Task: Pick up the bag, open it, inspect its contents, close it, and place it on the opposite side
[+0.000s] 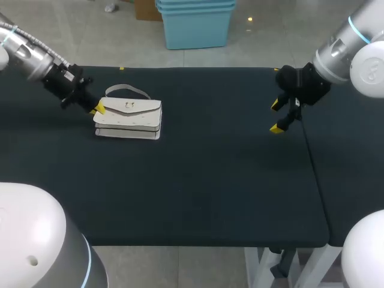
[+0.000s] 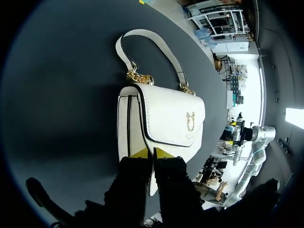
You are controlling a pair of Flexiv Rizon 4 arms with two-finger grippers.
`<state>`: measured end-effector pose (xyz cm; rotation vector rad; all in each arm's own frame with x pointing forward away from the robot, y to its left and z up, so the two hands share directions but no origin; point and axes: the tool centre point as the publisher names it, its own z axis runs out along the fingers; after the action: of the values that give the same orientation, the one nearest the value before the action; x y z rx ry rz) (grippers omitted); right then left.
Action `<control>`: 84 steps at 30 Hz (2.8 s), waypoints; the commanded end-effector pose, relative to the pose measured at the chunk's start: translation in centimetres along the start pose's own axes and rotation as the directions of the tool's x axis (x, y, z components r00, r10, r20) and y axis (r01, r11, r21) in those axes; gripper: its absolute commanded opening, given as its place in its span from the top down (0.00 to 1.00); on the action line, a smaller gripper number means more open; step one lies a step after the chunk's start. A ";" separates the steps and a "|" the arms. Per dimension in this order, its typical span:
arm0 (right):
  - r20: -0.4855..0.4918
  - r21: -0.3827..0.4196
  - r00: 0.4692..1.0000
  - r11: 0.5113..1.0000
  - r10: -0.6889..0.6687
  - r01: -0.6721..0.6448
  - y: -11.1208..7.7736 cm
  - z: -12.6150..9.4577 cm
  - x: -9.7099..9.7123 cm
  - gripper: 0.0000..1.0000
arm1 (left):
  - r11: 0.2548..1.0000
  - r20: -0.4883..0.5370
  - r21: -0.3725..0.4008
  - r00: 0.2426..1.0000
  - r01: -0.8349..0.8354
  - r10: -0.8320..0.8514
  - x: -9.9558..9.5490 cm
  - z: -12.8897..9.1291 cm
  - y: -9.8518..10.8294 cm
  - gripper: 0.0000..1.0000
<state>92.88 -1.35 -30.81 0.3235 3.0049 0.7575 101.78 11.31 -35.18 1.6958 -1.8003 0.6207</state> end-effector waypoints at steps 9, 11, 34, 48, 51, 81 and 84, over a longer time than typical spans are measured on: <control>-0.003 -0.001 1.000 1.000 -0.001 0.001 0.0 0.0 -0.1 0.00 | 0.998 0.025 0.009 0.998 -0.055 0.055 4.2 5.7 0.2 1.00; -0.003 -0.001 1.000 1.000 -0.001 0.001 0.0 0.0 -0.1 0.00 | 0.998 0.023 0.002 0.998 -0.057 0.057 4.8 6.7 0.1 1.00; -0.003 -0.001 1.000 1.000 -0.001 0.001 0.0 0.0 -0.1 0.00 | 0.996 -0.013 -0.039 0.997 -0.079 0.079 10.8 13.0 0.5 1.00; -0.003 -0.001 1.000 1.000 -0.001 0.001 0.0 0.0 -0.1 0.00 | 0.998 -0.049 -0.015 0.997 -0.060 0.059 13.4 15.5 1.5 1.00; -0.003 -0.001 1.000 1.000 -0.001 0.001 0.0 0.0 -0.1 0.00 | 0.998 -0.058 -0.020 0.996 -0.062 0.061 14.0 16.0 1.6 1.00; -0.003 -0.001 1.000 1.000 -0.001 0.001 0.0 0.0 -0.1 0.00 | 0.999 -0.056 0.021 0.998 -0.028 0.029 16.2 17.9 1.6 1.00; -0.003 -0.001 1.000 1.000 -0.001 0.001 0.0 0.0 -0.1 0.00 | 0.999 -0.056 0.029 0.998 -0.033 0.035 16.2 17.4 1.5 1.00</control>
<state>92.88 -1.36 -30.80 0.3237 3.0048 0.7574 98.28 -12.55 -36.58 1.6531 -1.7921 0.6998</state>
